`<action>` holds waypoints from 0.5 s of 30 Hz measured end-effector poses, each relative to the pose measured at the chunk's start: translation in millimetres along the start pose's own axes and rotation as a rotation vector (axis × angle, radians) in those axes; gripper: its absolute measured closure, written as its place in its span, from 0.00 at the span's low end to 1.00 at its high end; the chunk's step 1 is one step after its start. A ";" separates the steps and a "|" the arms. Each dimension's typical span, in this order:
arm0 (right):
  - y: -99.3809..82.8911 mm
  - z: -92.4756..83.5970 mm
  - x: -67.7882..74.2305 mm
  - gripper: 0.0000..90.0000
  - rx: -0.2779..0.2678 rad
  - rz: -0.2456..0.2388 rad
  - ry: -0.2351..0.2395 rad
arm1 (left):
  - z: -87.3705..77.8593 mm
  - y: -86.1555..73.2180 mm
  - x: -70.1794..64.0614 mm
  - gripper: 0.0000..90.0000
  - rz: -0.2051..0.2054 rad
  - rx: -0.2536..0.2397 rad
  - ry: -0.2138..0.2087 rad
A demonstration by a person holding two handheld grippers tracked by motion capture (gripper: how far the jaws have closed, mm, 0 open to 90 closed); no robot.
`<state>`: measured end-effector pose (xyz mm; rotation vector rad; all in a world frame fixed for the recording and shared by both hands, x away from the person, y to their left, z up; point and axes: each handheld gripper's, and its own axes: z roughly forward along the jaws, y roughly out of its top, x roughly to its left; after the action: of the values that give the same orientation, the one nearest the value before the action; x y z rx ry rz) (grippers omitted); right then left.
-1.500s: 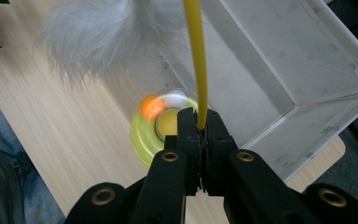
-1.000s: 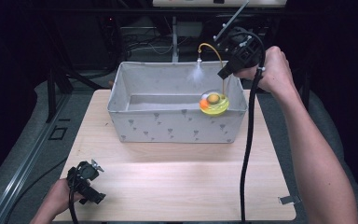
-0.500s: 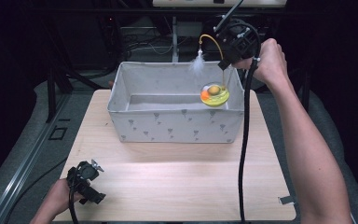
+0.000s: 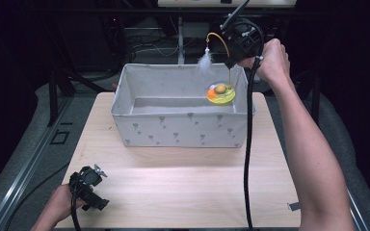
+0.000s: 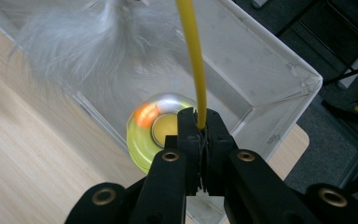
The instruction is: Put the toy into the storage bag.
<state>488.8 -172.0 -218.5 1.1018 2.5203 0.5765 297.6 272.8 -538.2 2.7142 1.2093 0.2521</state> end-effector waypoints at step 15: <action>-1.6 33.6 -20.3 0.98 0.025 0.065 -0.008 | 0.0 0.3 0.0 0.00 -0.001 0.004 -0.003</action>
<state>516.0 -180.5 -245.6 1.1970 2.4993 0.5585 297.8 272.7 -538.1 2.7160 1.2113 0.2460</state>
